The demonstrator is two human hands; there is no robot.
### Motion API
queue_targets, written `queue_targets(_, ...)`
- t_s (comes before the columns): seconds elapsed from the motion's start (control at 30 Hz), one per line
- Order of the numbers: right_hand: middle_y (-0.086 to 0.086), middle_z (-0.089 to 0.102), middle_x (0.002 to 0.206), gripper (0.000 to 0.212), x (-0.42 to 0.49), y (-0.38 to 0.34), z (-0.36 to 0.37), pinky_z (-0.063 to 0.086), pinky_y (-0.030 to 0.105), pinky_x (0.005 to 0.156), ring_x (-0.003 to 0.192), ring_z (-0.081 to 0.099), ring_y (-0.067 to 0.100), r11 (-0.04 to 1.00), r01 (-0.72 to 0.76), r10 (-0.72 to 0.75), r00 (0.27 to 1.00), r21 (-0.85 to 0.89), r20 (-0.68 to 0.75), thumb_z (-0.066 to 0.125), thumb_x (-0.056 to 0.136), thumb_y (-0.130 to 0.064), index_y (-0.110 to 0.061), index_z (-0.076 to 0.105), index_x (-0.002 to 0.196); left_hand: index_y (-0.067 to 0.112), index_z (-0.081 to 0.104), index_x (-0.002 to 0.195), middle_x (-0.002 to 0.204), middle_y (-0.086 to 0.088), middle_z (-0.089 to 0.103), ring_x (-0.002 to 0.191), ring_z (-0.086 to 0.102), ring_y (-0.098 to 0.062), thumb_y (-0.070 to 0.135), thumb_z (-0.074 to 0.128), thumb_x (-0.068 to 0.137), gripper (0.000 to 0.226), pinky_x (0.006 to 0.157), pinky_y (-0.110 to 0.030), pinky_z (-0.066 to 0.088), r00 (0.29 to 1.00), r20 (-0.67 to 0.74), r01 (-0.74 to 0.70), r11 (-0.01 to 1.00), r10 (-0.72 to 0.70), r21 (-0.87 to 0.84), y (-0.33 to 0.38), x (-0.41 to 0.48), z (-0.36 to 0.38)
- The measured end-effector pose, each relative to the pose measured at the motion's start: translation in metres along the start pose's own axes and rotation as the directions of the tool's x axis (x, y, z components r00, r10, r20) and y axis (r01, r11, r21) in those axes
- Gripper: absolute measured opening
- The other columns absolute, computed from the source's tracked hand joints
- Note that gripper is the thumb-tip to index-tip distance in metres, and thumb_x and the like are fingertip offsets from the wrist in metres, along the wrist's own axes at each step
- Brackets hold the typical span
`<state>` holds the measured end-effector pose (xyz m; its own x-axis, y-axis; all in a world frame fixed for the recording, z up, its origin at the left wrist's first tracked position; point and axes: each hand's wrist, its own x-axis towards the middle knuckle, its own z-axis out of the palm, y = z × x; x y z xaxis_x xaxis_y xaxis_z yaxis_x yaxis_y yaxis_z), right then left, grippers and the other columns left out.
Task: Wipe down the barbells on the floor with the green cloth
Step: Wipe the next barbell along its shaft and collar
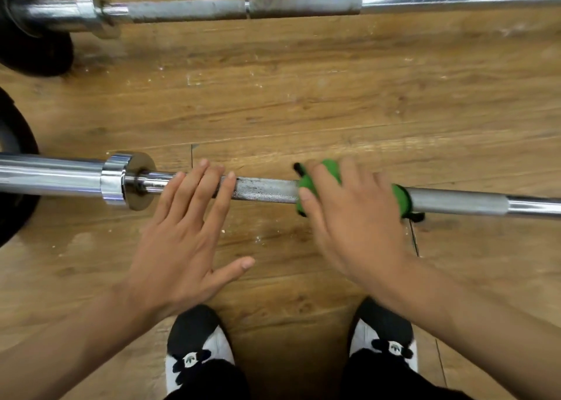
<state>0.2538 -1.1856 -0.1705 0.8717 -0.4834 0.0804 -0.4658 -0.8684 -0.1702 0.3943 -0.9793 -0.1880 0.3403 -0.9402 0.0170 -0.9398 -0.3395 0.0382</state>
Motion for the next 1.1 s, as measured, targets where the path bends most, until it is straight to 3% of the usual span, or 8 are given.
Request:
queue_targets(0.13, 0.007, 0.059, 0.108, 0.042, 0.026, -0.039, 0.011, 0.038, 0.043, 0.075, 0.088, 0.058, 0.031, 0.995, 0.096, -0.096, 0.995, 0.013, -0.012, 0.032, 0.107, -0.043, -0.023, 0.057, 0.134, 0.000, 0.023, 0.163, 0.162, -0.024, 0.033, 0.157, 0.022, -0.039, 0.076, 0.021, 0.100, 0.098, 0.128, -0.055, 0.014, 1.000, 0.008, -0.015, 1.000, 0.015, 0.000, -0.008, 0.010, -0.002)
queue_targets(0.27, 0.009, 0.057, 0.106, 0.044, 0.018, 0.009, 0.006, 0.037, 0.042, 0.072, 0.086, 0.056, 0.031, 0.985, 0.171, -0.171, 0.985, 0.006, -0.018, 0.035, 0.108, -0.045, -0.023, 0.052, 0.143, 0.002, 0.028, 0.162, 0.156, -0.022, 0.040, 0.151, 0.032, -0.040, 0.072, 0.024, 0.101, 0.093, 0.128, -0.054, 0.018, 0.999, -0.004, -0.033, 0.999, 0.033, -0.004, -0.020, 0.019, -0.002)
queue_targets(0.43, 0.013, 0.056, 0.100, 0.047, -0.001, 0.086, -0.011, 0.031, 0.042, 0.075, 0.087, 0.054, 0.037, 0.999, -0.046, 0.045, 0.999, -0.016, -0.026, 0.038, 0.106, -0.042, -0.014, 0.054, 0.140, 0.004, 0.036, 0.159, 0.151, -0.018, 0.047, 0.145, 0.040, -0.038, 0.062, 0.027, 0.105, 0.080, 0.127, -0.052, 0.020, 0.998, -0.052, -0.019, 0.999, 0.020, 0.027, -0.035, 0.025, -0.005)
queue_targets(0.57, 0.015, 0.057, 0.099, 0.040, 0.013, 0.059, -0.006, 0.033, 0.047, 0.079, 0.089, 0.053, 0.038, 0.983, -0.183, 0.182, 0.982, -0.011, -0.054, 0.036, 0.105, -0.036, -0.014, 0.060, 0.128, 0.001, 0.039, 0.157, 0.151, -0.020, 0.049, 0.150, 0.036, -0.039, 0.060, 0.027, 0.105, 0.079, 0.128, -0.053, 0.018, 0.998, -0.045, 0.032, 0.999, -0.032, -0.011, -0.040, 0.027, -0.009)
queue_targets(0.73, 0.010, 0.058, 0.100, 0.036, 0.050, -0.042, 0.013, 0.033, 0.042, 0.073, 0.085, 0.056, 0.033, 0.996, 0.082, -0.082, 0.997, 0.035, -0.011, 0.035, 0.104, -0.037, -0.021, 0.063, 0.120, -0.003, 0.051, 0.149, 0.158, -0.023, 0.044, 0.157, 0.022, -0.040, 0.059, 0.022, 0.107, 0.080, 0.129, -0.055, -0.001, 0.979, -0.121, 0.171, 0.983, -0.163, 0.060, -0.052, 0.022, -0.019)
queue_targets(0.87, 0.006, 0.059, 0.106, 0.031, 0.082, -0.100, 0.022, 0.031, 0.039, 0.071, 0.086, 0.061, 0.032, 0.967, 0.242, -0.247, 0.967, 0.076, 0.057, 0.037, 0.105, -0.039, -0.028, 0.060, 0.121, -0.002, 0.040, 0.156, 0.164, -0.024, 0.032, 0.159, 0.015, -0.038, 0.057, 0.019, 0.108, 0.079, 0.130, -0.051, 0.003, 0.979, -0.109, 0.178, 0.983, -0.173, 0.044, -0.065, 0.011, -0.017)
queue_targets(0.97, 0.006, 0.056, 0.107, 0.034, 0.075, -0.075, 0.013, 0.035, 0.039, 0.068, 0.085, 0.062, 0.032, 0.962, 0.259, -0.268, 0.955, 0.085, 0.124, 0.030, 0.107, -0.040, -0.028, 0.056, 0.126, -0.004, 0.038, 0.156, 0.159, -0.024, 0.040, 0.158, 0.017, -0.038, 0.055, 0.021, 0.109, 0.078, 0.130, -0.050, 0.006, 0.982, -0.123, 0.150, 0.988, -0.144, 0.037, -0.070, 0.009, -0.013)
queue_targets(1.1, 0.010, 0.054, 0.098, 0.034, 0.043, -0.012, -0.001, 0.039, 0.040, 0.065, 0.078, 0.056, 0.034, 0.978, 0.198, -0.203, 0.974, 0.063, 0.100, 0.041, 0.104, -0.036, -0.020, 0.060, 0.128, -0.005, 0.039, 0.155, 0.153, -0.024, 0.046, 0.157, 0.018, -0.039, 0.056, 0.021, 0.108, 0.080, 0.130, -0.052, 0.006, 0.979, -0.139, 0.150, 0.988, -0.146, 0.022, -0.071, 0.004, -0.009)
